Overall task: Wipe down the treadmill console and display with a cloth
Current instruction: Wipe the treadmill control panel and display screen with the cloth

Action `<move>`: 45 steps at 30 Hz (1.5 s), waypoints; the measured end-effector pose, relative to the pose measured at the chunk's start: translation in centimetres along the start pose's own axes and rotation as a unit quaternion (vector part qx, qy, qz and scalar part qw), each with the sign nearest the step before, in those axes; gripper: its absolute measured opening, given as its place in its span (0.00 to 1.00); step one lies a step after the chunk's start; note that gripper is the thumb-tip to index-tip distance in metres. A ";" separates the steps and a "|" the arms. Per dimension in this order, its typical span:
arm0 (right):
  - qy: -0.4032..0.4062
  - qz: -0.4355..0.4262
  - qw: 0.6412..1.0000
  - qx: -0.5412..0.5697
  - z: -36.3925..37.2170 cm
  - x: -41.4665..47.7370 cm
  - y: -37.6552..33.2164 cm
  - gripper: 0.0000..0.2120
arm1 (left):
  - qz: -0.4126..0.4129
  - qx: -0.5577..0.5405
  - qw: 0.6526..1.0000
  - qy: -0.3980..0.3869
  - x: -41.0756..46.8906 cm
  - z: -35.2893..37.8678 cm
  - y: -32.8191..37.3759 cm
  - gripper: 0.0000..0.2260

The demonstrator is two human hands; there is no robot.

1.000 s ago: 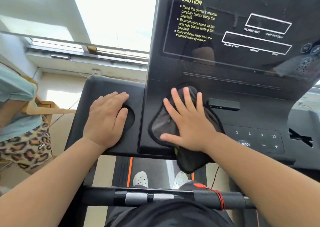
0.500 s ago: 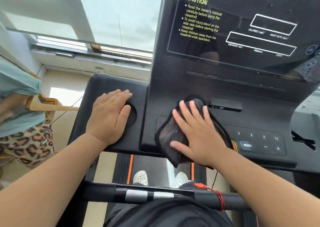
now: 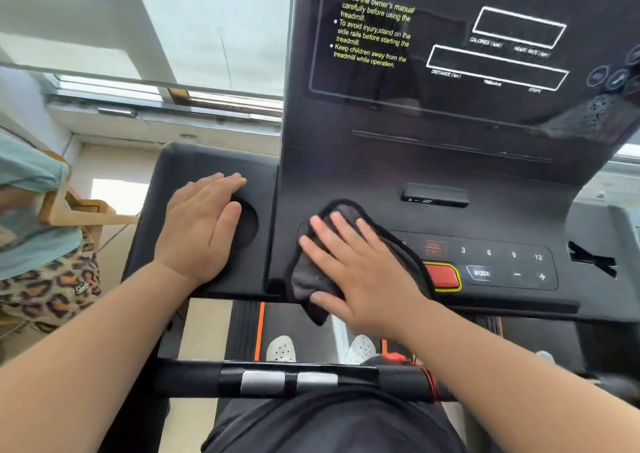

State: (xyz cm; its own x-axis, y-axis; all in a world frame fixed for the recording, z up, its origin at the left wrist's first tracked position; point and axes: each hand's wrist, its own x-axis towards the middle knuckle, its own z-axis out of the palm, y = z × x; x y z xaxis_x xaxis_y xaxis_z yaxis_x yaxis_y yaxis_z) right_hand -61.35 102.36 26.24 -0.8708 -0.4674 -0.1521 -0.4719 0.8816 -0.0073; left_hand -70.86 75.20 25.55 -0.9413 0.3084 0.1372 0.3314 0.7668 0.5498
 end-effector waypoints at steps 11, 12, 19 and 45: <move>0.016 0.092 0.994 0.055 0.1 0.9 -5.7 0.42 | 0.005 0.023 1.000 -0.006 0.0 -0.2 0.0 0.24; 0.016 0.093 0.994 0.050 0.4 -0.1 -5.2 0.42 | 0.009 0.028 1.000 -0.006 0.0 -0.2 0.1 0.24; -0.042 0.343 0.938 0.022 -0.1 -3.9 -0.3 0.51 | 0.035 0.083 0.996 -0.017 -0.4 -0.1 0.8 0.25; -0.011 -0.125 0.990 0.062 -0.4 0.3 0.3 0.38 | -0.113 0.039 0.992 0.041 -1.4 1.2 3.8 0.25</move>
State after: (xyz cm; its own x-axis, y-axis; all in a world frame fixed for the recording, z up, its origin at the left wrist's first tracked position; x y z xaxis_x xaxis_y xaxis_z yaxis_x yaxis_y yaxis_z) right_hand -61.80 102.44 26.57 -0.7247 -0.6721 -0.1518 -0.6510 0.7401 -0.1686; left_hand -68.20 78.36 26.48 -0.9932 0.0796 0.0854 0.1122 0.8534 0.5091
